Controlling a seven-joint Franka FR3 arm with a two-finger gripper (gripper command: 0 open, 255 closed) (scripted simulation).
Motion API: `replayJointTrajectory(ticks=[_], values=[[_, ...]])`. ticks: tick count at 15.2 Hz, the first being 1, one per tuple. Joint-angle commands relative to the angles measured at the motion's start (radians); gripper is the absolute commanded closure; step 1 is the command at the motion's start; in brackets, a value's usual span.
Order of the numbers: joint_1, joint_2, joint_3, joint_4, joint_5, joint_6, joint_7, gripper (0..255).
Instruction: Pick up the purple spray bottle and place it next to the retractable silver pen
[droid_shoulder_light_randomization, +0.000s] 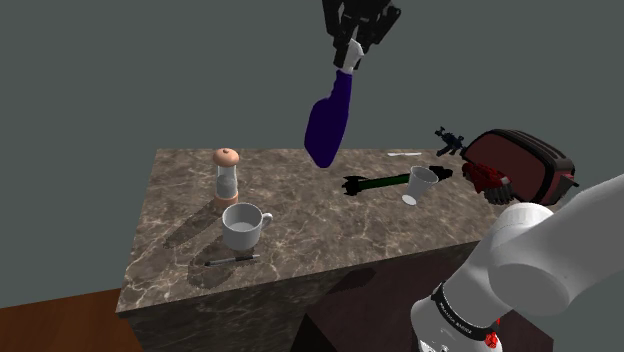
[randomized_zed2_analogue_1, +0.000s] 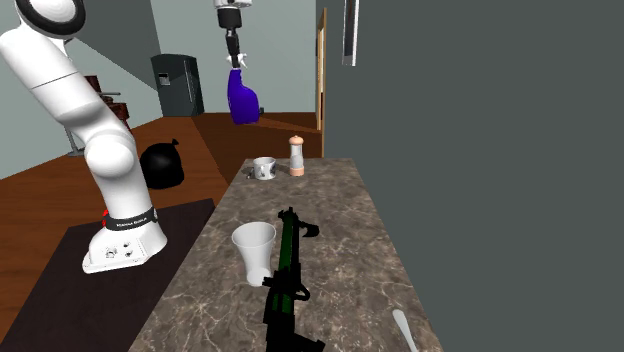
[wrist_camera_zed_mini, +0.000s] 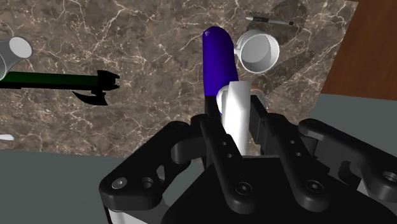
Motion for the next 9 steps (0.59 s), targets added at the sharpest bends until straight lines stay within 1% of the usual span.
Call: replayJointTrajectory(ticks=[1, 9], values=[[0.001, -0.011, 0.001, -0.037, 0.002, 0.027, 0.000, 255], [0.005, -0.054, 0.000, -0.188, 0.010, 0.135, -0.004, 255]])
